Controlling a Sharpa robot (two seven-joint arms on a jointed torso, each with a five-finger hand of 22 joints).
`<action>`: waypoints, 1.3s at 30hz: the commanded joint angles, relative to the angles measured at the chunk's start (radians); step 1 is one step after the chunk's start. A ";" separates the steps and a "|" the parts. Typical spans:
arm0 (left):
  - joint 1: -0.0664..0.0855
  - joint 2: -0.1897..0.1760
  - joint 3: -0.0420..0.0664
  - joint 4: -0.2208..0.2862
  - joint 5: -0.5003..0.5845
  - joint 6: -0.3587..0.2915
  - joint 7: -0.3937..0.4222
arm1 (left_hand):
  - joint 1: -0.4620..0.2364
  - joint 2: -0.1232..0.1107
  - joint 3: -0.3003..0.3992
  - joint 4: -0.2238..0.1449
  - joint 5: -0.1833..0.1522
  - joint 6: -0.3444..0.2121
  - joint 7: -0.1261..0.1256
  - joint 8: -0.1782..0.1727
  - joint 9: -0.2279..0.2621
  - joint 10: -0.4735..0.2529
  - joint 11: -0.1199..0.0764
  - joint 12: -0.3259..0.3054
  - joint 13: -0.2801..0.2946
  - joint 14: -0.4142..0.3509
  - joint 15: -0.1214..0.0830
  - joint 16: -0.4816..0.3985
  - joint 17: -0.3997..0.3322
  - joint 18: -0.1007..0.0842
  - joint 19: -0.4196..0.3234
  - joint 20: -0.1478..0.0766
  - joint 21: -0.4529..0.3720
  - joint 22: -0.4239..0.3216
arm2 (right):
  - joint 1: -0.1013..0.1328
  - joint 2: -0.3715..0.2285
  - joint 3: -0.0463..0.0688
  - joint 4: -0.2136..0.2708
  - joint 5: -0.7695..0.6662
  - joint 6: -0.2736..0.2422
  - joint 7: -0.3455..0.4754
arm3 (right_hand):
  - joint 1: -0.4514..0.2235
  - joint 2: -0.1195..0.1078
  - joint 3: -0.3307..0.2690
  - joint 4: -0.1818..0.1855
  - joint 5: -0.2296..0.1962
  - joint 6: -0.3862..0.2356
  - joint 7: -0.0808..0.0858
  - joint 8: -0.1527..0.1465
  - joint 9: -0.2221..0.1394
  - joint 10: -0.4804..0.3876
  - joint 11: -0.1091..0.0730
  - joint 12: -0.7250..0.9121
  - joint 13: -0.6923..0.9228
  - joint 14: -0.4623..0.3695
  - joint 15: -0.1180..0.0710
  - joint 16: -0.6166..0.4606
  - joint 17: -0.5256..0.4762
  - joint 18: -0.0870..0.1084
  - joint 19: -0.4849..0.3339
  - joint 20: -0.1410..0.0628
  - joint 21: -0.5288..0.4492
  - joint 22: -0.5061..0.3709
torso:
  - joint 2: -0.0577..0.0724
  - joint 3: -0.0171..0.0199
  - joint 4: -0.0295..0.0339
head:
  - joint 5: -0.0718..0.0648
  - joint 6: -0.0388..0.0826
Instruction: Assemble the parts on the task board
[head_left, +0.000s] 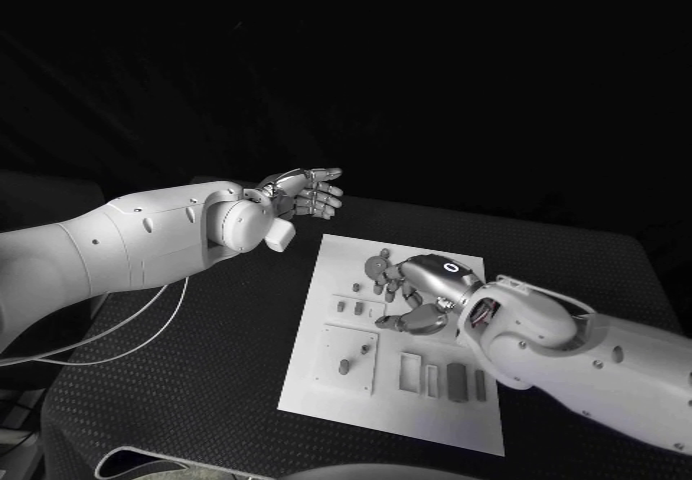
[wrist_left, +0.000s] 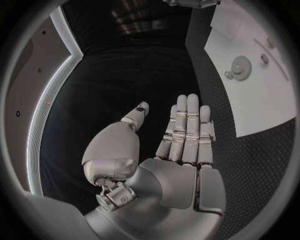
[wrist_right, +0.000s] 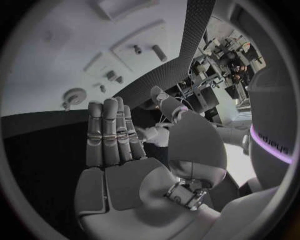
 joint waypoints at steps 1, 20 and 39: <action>0.001 0.002 0.000 -0.004 -0.003 0.008 0.007 | -0.004 -0.003 0.001 0.005 0.001 0.006 0.002 -0.006 -0.002 -0.010 0.000 0.004 0.001 -0.004 0.000 -0.003 0.001 0.009 0.005 -0.001 -0.005 0.016 | 0.026 -0.036 -0.001 -0.006 0.353 0.061 0.000 | -0.043 0.008 -0.033 0.041 0.008 0.009 -0.004 0.005 0.002 0.043 -0.015 0.069 0.038 0.006 -0.019 0.012 -0.005 0.031 0.012 -0.007 0.011 0.019 | -0.002 0.0009 -0.0045 | -0.027 0.010; -0.004 0.006 -0.003 -0.011 -0.005 0.018 0.006 | -0.003 -0.004 0.001 0.006 0.001 0.007 0.002 -0.006 -0.002 -0.010 0.000 0.005 0.001 -0.004 0.000 -0.003 0.001 0.009 0.005 -0.001 -0.005 0.017 | 0.052 -0.225 -0.024 -0.008 0.628 0.428 -0.315 | -0.050 0.107 -0.190 0.211 0.021 0.085 -0.074 0.056 0.134 -0.117 -0.094 0.971 0.646 0.082 -0.097 0.368 0.214 0.031 0.115 -0.136 0.290 0.021 | -0.005 0.0046 -0.0144 | -0.077 0.008; -0.012 -0.008 -0.004 0.002 -0.043 0.031 0.014 | -0.006 -0.006 -0.001 0.009 0.000 0.007 0.002 -0.006 -0.002 -0.011 0.000 0.006 0.001 -0.004 0.000 -0.003 0.001 0.009 0.005 -0.001 -0.006 0.017 | 0.050 -0.285 -0.071 0.076 0.598 0.487 -0.412 | -0.080 0.174 -0.267 0.154 0.105 0.128 -0.089 0.035 0.136 -0.065 -0.107 0.989 0.648 0.164 -0.110 0.408 0.306 0.031 0.137 -0.156 0.321 0.007 | -0.006 -0.0008 -0.0116 | -0.108 -0.004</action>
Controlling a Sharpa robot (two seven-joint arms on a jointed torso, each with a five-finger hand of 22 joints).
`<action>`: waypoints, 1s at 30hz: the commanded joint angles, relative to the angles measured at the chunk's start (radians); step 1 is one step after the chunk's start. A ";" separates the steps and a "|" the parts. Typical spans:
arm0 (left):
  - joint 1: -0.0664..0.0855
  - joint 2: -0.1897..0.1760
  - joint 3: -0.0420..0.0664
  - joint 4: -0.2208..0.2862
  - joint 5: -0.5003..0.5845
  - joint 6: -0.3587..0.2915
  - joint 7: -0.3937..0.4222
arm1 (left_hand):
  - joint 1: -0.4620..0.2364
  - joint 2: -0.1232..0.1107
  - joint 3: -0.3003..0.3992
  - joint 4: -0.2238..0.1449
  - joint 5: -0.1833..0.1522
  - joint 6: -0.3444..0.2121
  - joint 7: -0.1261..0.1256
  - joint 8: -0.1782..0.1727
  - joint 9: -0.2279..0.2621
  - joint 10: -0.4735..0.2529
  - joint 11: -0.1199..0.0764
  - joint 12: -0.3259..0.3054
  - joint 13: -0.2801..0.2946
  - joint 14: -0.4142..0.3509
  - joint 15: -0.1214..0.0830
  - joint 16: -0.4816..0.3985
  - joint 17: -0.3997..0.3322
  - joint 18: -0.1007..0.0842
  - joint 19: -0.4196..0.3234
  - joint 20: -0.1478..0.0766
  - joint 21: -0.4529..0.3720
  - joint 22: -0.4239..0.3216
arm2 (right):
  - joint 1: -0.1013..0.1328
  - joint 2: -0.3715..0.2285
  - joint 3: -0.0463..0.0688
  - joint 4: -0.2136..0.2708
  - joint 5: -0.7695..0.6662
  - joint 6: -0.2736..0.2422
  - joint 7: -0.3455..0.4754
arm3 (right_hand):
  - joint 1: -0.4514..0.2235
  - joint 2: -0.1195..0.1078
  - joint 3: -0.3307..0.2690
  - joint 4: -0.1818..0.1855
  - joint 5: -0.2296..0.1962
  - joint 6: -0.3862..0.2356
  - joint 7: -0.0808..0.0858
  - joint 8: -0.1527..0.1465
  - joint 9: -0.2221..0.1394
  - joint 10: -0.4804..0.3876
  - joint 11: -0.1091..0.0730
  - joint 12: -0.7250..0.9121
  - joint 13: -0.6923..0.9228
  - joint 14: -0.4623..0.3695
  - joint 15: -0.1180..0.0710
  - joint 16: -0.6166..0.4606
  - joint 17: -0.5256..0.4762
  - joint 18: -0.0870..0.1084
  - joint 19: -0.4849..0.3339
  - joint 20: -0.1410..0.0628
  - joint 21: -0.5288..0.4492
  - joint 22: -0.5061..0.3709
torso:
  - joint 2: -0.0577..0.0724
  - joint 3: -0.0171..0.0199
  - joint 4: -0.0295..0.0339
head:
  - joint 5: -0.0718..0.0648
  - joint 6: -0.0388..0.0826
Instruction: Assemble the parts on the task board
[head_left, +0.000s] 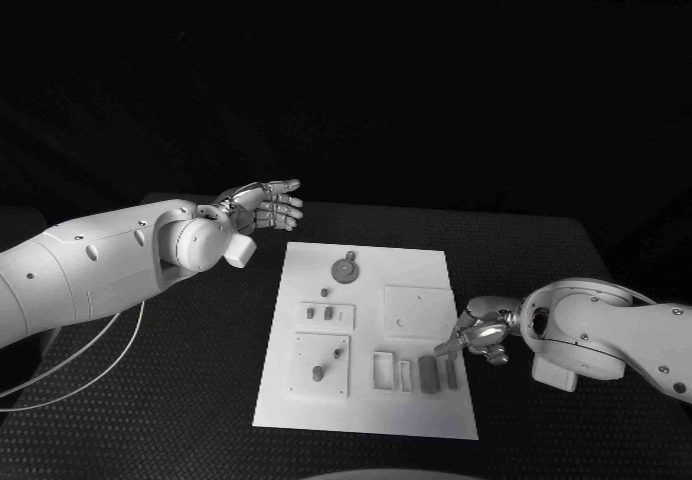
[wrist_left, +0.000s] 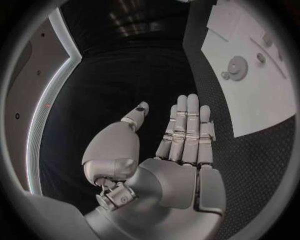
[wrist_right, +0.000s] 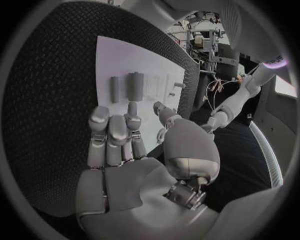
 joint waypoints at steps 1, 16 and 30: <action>0.000 0.000 0.000 0.006 -0.022 0.021 0.013 | -0.006 -0.006 0.001 0.007 0.000 0.007 0.002 -0.006 -0.002 -0.007 0.003 0.006 0.001 -0.004 0.000 -0.003 0.001 0.009 0.005 -0.001 -0.006 0.017 | -0.001 0.001 -0.005 0.012 -0.015 0.045 -0.040 | -0.015 0.001 -0.008 0.003 0.006 0.011 0.003 -0.007 -0.003 0.009 -0.002 -0.002 -0.001 0.009 -0.002 0.003 0.003 0.069 0.003 -0.004 0.005 0.006 | 0.000 -0.0020 0.0010 | -0.005 -0.006; 0.000 -0.002 0.000 0.007 -0.031 0.026 0.013 | -0.008 -0.007 0.000 0.008 0.000 0.007 0.002 -0.006 -0.002 -0.008 0.004 0.007 0.001 -0.005 0.001 -0.003 0.001 0.009 0.005 -0.001 -0.006 0.017 | -0.022 0.040 -0.022 0.008 -0.082 0.039 -0.059 | -0.098 0.017 -0.089 0.007 0.102 0.009 0.007 -0.038 -0.024 0.009 0.001 -0.014 -0.003 0.003 0.002 -0.011 0.008 0.069 -0.015 0.003 0.013 0.007 | 0.000 -0.0028 0.0008 | -0.008 -0.017; 0.000 -0.007 0.000 0.010 -0.031 0.026 0.012 | -0.008 -0.007 0.000 0.010 0.000 0.007 0.002 -0.006 -0.002 -0.008 0.004 0.007 0.001 -0.005 0.001 -0.003 0.001 0.009 0.004 -0.001 -0.006 0.017 | -0.052 0.083 -0.026 -0.027 -0.118 0.031 -0.059 | -0.105 0.018 -0.111 0.003 0.094 0.006 0.009 -0.050 -0.034 0.008 0.003 -0.017 -0.002 0.002 0.003 -0.017 0.010 0.069 -0.019 0.000 0.012 0.004 | 0.001 -0.0012 0.0024 | -0.004 -0.023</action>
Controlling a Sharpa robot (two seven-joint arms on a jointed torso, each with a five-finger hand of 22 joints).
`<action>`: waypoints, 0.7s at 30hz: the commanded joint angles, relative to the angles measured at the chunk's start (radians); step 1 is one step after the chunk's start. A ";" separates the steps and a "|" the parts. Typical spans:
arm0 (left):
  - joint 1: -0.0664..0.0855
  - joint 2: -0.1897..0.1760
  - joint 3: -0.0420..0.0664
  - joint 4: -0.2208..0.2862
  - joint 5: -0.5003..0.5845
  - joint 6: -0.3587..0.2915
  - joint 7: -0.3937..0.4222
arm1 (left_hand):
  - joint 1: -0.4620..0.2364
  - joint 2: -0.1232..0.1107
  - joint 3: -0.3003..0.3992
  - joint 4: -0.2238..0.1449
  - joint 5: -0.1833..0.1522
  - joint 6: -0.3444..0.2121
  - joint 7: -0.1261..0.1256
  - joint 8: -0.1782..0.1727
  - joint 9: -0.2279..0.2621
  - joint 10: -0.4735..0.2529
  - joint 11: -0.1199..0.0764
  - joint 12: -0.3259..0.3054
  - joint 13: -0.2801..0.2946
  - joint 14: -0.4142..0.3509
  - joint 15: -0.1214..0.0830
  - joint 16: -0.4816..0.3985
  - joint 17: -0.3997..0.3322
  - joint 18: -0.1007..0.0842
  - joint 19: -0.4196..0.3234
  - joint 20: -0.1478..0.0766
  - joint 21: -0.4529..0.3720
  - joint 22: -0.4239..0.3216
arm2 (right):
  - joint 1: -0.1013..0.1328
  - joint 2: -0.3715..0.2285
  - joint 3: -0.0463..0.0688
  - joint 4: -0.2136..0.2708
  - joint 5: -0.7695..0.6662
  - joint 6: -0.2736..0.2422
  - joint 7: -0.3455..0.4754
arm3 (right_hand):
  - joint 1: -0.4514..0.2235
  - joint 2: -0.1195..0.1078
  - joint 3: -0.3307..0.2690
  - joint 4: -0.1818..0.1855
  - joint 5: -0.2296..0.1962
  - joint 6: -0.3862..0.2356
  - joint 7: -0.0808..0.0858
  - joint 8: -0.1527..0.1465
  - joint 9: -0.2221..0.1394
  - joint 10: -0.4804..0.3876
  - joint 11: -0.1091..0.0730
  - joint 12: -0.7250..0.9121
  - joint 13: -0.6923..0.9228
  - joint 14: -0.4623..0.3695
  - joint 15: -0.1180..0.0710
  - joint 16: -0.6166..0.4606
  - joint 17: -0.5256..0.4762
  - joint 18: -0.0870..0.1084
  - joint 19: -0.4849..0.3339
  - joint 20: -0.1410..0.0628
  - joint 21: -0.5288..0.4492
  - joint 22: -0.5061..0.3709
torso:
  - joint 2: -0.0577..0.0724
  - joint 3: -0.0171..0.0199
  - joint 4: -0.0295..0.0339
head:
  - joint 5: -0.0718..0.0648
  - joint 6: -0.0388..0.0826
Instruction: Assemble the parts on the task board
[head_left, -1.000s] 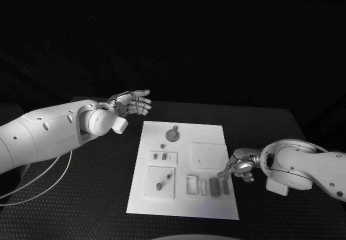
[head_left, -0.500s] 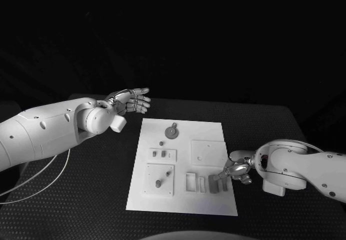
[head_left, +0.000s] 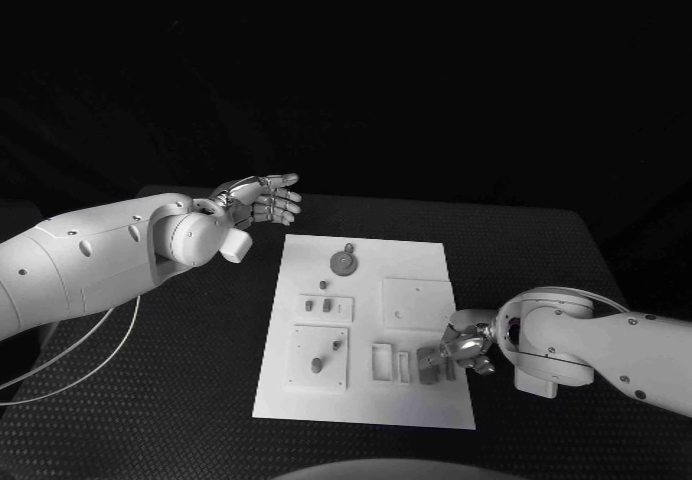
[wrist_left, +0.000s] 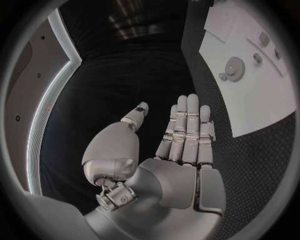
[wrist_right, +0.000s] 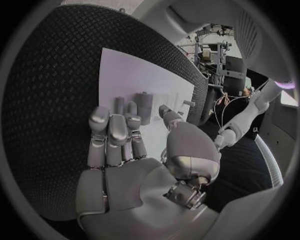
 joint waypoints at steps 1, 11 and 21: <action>0.000 -0.001 0.000 0.003 -0.005 0.014 0.012 | -0.004 -0.003 0.000 0.006 0.000 0.007 0.002 -0.006 -0.001 -0.004 0.000 0.007 0.001 -0.005 0.001 -0.003 0.001 0.009 0.004 -0.001 -0.006 0.017 | -0.003 0.009 -0.001 -0.008 -0.032 0.006 -0.003 | -0.007 0.001 -0.005 -0.001 -0.003 0.004 0.010 -0.006 -0.002 0.002 0.005 -0.005 0.001 -0.002 0.006 -0.006 0.000 0.070 -0.003 -0.002 0.003 0.004 | 0.000 0.0006 -0.0007 | 0.002 -0.002; 0.000 -0.003 0.000 0.005 -0.005 0.015 0.010 | -0.005 -0.004 -0.001 0.007 0.000 0.007 0.002 -0.006 -0.001 -0.005 0.000 0.007 0.001 -0.005 0.001 -0.003 0.002 0.009 0.004 -0.001 -0.007 0.017 | -0.020 0.033 -0.002 -0.028 -0.073 -0.012 -0.007 | -0.004 0.001 -0.008 -0.004 -0.004 0.006 0.010 -0.008 -0.004 0.001 0.005 -0.006 0.001 -0.004 0.006 -0.010 -0.001 0.070 -0.004 -0.002 0.002 0.003 | 0.000 0.0008 -0.0020 | 0.005 -0.005; 0.000 -0.006 0.000 0.007 -0.005 0.018 0.009 | -0.006 -0.004 -0.001 0.008 0.000 0.007 0.002 -0.006 -0.001 -0.005 0.000 0.008 0.001 -0.005 0.001 -0.003 0.002 0.009 0.004 -0.001 -0.007 0.017 | -0.039 0.064 -0.003 -0.050 -0.100 -0.033 -0.022 | 0.000 0.007 -0.011 -0.007 0.000 0.010 0.010 -0.009 -0.006 0.002 0.005 -0.007 0.002 -0.003 0.006 -0.010 0.002 0.070 -0.005 -0.002 0.003 0.001 | 0.000 0.0006 -0.0015 | 0.006 -0.009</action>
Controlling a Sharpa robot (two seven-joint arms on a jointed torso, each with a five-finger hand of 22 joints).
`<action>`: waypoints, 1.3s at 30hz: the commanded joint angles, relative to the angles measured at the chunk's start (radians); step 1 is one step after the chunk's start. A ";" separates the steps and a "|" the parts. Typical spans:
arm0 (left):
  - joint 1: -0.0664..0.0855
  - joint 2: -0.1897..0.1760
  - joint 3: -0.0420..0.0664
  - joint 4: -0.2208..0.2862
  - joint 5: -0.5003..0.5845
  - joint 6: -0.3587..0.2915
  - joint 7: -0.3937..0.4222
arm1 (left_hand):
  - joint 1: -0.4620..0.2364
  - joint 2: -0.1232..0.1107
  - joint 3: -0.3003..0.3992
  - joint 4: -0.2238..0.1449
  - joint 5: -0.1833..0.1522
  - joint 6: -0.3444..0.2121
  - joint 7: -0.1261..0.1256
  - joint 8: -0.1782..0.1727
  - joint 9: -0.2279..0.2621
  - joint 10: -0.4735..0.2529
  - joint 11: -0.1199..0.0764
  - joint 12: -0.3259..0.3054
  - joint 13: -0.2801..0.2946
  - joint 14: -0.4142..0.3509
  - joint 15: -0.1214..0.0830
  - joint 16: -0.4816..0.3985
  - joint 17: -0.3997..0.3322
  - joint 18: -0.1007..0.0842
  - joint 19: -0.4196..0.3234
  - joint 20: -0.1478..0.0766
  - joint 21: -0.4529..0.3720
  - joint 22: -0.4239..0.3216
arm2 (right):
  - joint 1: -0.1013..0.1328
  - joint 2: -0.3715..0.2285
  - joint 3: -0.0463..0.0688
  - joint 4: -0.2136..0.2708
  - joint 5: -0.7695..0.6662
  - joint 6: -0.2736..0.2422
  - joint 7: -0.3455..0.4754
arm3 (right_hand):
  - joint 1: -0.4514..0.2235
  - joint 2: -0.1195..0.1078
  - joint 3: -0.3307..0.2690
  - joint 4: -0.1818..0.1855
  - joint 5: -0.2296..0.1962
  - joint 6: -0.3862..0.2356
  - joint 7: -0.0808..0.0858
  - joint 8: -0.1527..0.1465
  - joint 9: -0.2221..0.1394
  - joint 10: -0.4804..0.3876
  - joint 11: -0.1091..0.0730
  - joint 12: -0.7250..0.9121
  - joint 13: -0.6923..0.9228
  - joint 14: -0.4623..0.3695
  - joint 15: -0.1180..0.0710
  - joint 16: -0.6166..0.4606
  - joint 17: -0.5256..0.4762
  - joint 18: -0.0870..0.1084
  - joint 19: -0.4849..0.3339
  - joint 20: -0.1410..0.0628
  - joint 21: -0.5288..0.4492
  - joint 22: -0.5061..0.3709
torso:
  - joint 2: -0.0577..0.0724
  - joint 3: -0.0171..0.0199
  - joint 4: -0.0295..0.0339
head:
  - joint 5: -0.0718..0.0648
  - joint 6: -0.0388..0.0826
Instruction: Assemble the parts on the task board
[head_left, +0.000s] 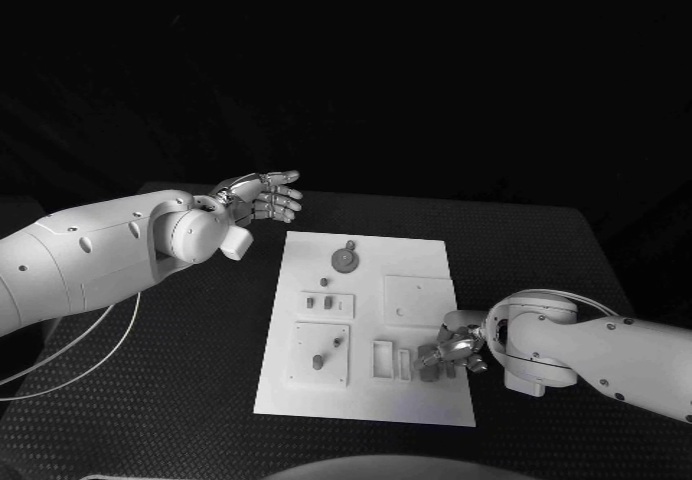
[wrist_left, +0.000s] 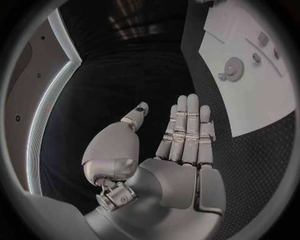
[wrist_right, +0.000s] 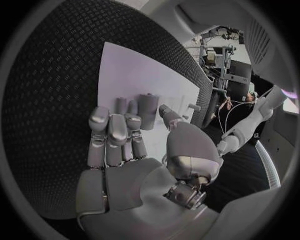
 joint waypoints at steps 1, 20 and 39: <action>0.000 0.000 0.001 0.003 -0.004 0.016 0.009 | -0.006 -0.004 0.002 0.006 0.000 0.007 0.002 -0.006 -0.001 -0.005 0.000 0.004 0.001 -0.005 0.001 -0.003 0.002 0.009 0.004 -0.001 -0.007 0.017 | -0.012 0.014 -0.005 -0.009 -0.045 -0.020 -0.021 | 0.001 0.008 -0.006 -0.002 0.001 -0.009 0.000 -0.009 -0.008 -0.003 0.003 -0.006 0.002 0.001 0.003 -0.007 0.002 0.070 -0.005 -0.003 0.003 0.001 | -0.001 -0.0003 0.0002 | 0.001 -0.003; 0.001 -0.004 0.000 0.005 -0.005 0.018 0.005 | -0.008 -0.004 0.001 0.009 0.000 0.007 0.002 -0.006 -0.001 -0.005 0.000 0.004 0.000 -0.005 0.001 -0.004 0.002 0.009 0.004 -0.001 -0.007 0.017 | -0.013 0.027 -0.007 -0.003 -0.026 -0.063 -0.028 | 0.076 0.054 0.103 -0.088 0.052 0.025 -0.001 -0.018 -0.025 0.015 0.002 -0.011 0.001 0.021 0.004 -0.015 0.022 0.070 0.006 0.014 0.016 -0.011 | -0.001 -0.0009 0.0000 | 0.003 -0.007; 0.001 -0.005 0.000 0.005 -0.007 0.019 0.003 | -0.007 -0.005 0.001 0.010 0.000 0.007 0.002 -0.006 -0.001 -0.005 0.000 0.005 0.000 -0.005 0.000 -0.003 0.002 0.010 0.004 -0.001 -0.007 0.017 | -0.010 0.005 -0.006 0.037 0.044 -0.119 -0.009 | 0.050 -0.098 0.553 -0.037 -0.098 0.038 0.002 -0.018 -0.024 0.031 0.005 -0.015 0.003 0.038 0.008 -0.029 0.036 0.070 0.030 0.029 0.043 -0.029 | -0.001 0.0004 -0.0009 | 0.003 -0.005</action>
